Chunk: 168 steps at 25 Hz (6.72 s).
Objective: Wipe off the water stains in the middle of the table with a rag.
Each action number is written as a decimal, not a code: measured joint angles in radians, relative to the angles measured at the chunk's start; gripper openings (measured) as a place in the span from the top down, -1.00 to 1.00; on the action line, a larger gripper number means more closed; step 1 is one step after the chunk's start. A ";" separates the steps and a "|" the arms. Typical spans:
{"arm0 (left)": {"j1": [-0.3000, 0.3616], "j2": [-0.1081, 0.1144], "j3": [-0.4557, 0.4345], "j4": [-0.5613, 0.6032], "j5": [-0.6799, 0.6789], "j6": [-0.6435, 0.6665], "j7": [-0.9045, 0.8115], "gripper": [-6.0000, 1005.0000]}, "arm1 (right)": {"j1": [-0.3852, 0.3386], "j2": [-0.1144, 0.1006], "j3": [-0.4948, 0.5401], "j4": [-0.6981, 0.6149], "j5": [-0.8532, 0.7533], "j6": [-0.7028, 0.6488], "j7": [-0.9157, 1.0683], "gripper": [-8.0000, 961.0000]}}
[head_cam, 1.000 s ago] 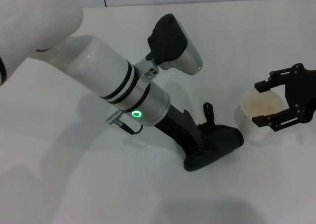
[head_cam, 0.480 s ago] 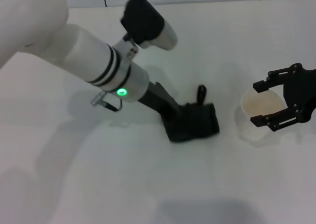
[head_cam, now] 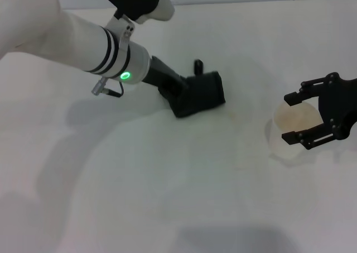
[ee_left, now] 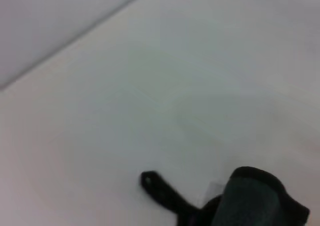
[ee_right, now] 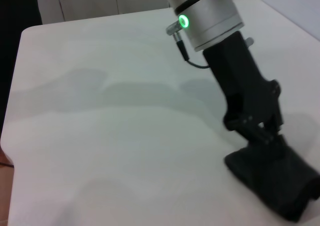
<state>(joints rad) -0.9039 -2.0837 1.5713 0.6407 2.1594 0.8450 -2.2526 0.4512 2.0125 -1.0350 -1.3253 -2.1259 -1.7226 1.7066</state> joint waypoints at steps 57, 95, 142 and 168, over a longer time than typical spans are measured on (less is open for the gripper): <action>0.047 -0.003 0.060 0.112 -0.142 0.281 0.195 0.85 | 0.002 -0.001 0.008 -0.012 0.000 0.000 0.004 -0.69; 0.056 -0.006 0.189 0.114 -0.192 0.197 0.175 0.86 | 0.014 -0.001 0.000 -0.011 0.009 0.014 0.004 -0.69; 0.735 0.002 -0.370 0.536 -0.472 0.565 0.761 -0.72 | -0.083 -0.007 0.172 -0.026 0.113 -0.072 -0.082 -0.69; 0.789 0.008 -0.683 0.416 -0.462 0.840 0.977 -0.77 | -0.080 -0.008 0.199 0.010 0.141 -0.064 -0.111 -0.69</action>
<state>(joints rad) -0.1146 -2.0754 0.8888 1.0570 1.6970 1.6849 -1.2753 0.3710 2.0049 -0.8355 -1.3150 -1.9845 -1.7867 1.5958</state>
